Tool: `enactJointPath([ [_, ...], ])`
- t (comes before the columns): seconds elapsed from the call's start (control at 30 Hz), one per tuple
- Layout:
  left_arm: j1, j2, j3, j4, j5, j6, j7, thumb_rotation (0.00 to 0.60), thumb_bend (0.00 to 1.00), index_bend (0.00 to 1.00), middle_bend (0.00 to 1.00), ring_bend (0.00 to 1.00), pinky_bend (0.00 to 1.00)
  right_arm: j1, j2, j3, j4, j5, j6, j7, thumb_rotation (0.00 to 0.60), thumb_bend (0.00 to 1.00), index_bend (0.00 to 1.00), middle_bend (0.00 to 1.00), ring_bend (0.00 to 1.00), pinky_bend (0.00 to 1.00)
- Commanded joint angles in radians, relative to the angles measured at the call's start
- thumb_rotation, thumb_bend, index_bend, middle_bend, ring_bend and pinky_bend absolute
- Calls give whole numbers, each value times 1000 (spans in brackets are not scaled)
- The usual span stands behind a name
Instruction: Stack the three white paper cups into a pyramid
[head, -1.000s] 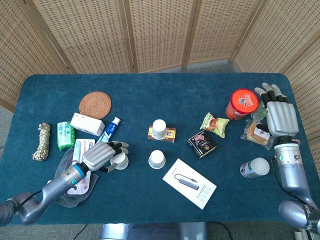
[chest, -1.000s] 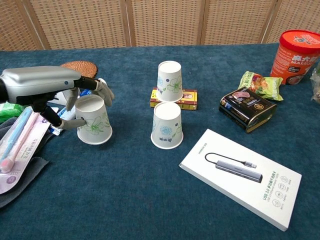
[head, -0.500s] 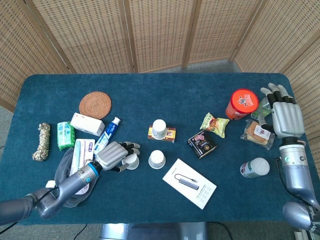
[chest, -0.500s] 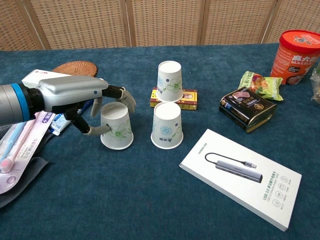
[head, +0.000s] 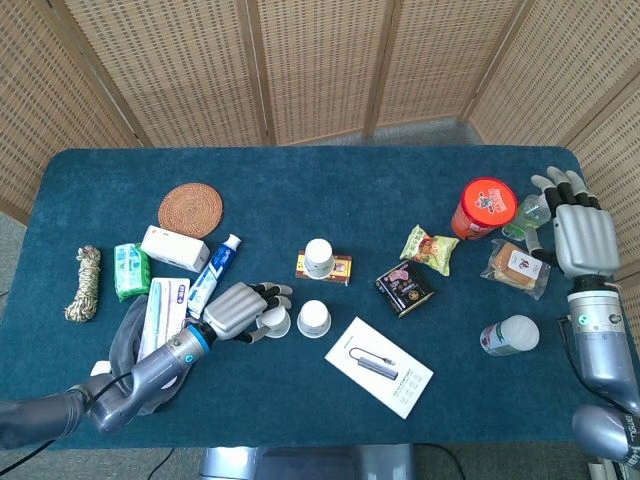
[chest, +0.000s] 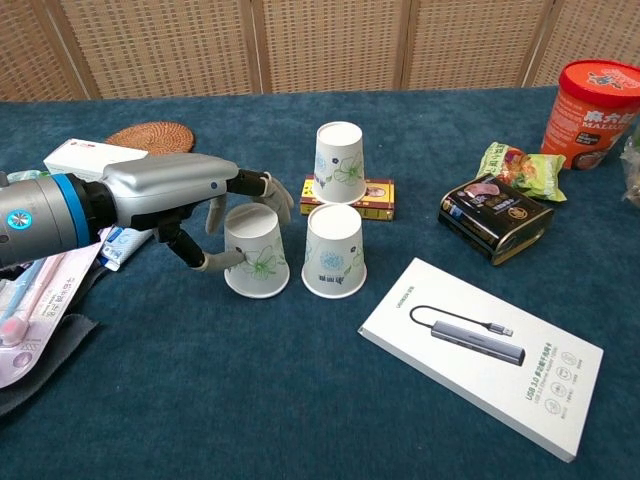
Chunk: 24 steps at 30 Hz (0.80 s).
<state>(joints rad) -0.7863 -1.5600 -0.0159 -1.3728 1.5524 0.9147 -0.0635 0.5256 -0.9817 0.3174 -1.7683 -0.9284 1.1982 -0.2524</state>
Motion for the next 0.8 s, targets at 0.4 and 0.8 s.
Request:
enactJointPath([
  [0.4, -8, -18, 3, 12, -5, -7, -4, 600, 534, 430, 151, 155, 452, -14, 11, 1, -1, -6, 2, 19, 600, 483, 141, 83, 0, 194],
  [0.8, -10, -10, 8, -2, -1, -2, -16, 600, 531, 359, 73, 49, 355, -21, 17, 2, -5, -10, 4, 28, 600, 484, 137, 84, 0, 194],
])
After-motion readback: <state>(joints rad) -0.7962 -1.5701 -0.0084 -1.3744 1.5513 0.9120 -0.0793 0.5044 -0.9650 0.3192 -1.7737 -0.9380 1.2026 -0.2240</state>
